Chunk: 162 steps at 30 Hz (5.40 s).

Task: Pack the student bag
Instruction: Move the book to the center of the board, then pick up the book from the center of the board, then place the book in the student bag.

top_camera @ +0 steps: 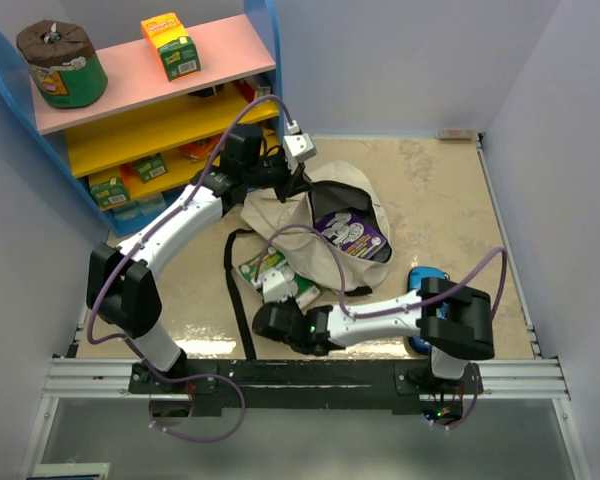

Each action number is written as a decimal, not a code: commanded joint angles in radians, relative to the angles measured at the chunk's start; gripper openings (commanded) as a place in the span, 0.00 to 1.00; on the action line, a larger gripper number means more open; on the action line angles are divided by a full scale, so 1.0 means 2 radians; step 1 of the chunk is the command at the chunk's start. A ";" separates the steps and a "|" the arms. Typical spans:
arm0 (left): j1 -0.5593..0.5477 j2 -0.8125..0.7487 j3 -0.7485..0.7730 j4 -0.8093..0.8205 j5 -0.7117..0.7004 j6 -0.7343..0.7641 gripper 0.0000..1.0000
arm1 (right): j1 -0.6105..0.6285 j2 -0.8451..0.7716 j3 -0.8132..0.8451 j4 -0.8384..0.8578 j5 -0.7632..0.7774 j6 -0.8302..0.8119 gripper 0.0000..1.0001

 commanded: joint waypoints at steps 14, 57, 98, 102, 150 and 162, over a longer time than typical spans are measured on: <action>0.007 -0.028 -0.005 0.021 0.001 -0.007 0.00 | 0.063 -0.056 0.047 -0.120 0.025 0.020 0.77; 0.007 -0.035 -0.020 0.002 0.011 0.008 0.00 | -0.042 -0.036 -0.017 -0.010 -0.139 -0.036 0.00; 0.054 -0.102 -0.133 -0.061 0.029 0.079 0.00 | -0.146 -0.328 -0.003 -0.053 0.131 -0.263 0.00; 0.054 -0.106 -0.131 -0.069 0.028 0.082 0.00 | -0.185 -0.306 -0.031 -0.030 0.107 -0.265 0.00; 0.052 -0.106 -0.085 -0.024 0.125 0.031 0.00 | -0.182 -0.426 -0.160 -0.207 -0.052 0.206 0.03; 0.046 -0.120 -0.091 0.002 0.174 0.017 0.00 | -0.184 -0.351 -0.183 -0.144 0.009 0.205 0.00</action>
